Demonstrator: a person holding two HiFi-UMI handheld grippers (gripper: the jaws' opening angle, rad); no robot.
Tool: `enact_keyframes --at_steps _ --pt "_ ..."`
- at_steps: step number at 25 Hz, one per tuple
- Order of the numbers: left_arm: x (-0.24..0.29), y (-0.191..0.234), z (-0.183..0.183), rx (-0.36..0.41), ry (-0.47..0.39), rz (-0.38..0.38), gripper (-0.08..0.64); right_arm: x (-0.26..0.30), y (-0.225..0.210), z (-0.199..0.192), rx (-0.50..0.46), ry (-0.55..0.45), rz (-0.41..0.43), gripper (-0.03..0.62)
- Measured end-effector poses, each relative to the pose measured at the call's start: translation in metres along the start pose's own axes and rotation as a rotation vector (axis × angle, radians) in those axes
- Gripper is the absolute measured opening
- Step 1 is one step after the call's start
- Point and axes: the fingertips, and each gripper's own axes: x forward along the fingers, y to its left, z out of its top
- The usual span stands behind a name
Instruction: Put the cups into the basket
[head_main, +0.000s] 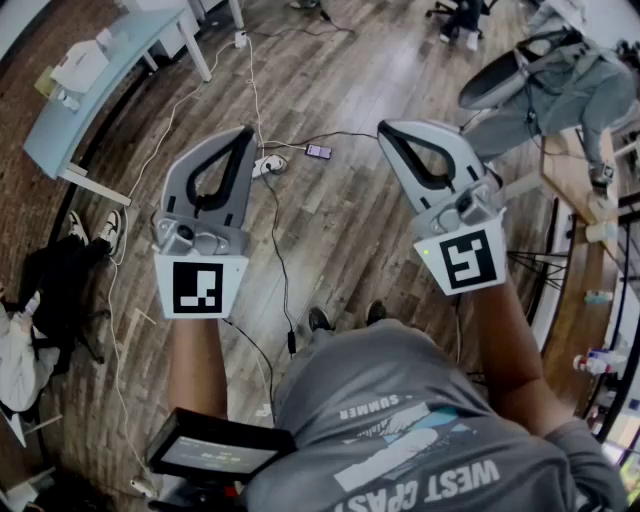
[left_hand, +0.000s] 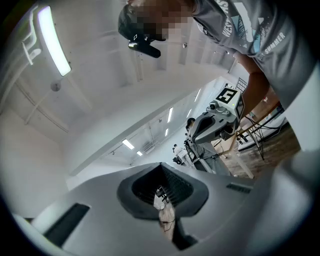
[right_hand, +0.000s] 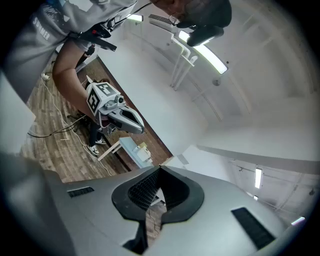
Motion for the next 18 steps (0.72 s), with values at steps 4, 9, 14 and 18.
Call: enact_keyframes --at_steps 4,9,14,18 --pt "0.0 -0.005 0.001 0.024 0.005 -0.016 0.0 -0.002 0.002 -0.003 0.01 0.003 0.003 0.011" --pt "0.0 -0.005 0.0 0.019 0.01 -0.015 0.0 -0.002 0.004 -0.005 0.036 0.008 0.015 0.011" --pt "0.0 -0.007 -0.001 0.026 0.013 -0.017 0.0 -0.002 0.014 0.002 0.076 -0.017 0.062 0.014" --pt "0.0 -0.011 -0.002 0.047 0.02 -0.023 0.0 0.0 0.016 0.003 0.041 -0.013 0.05 0.012"
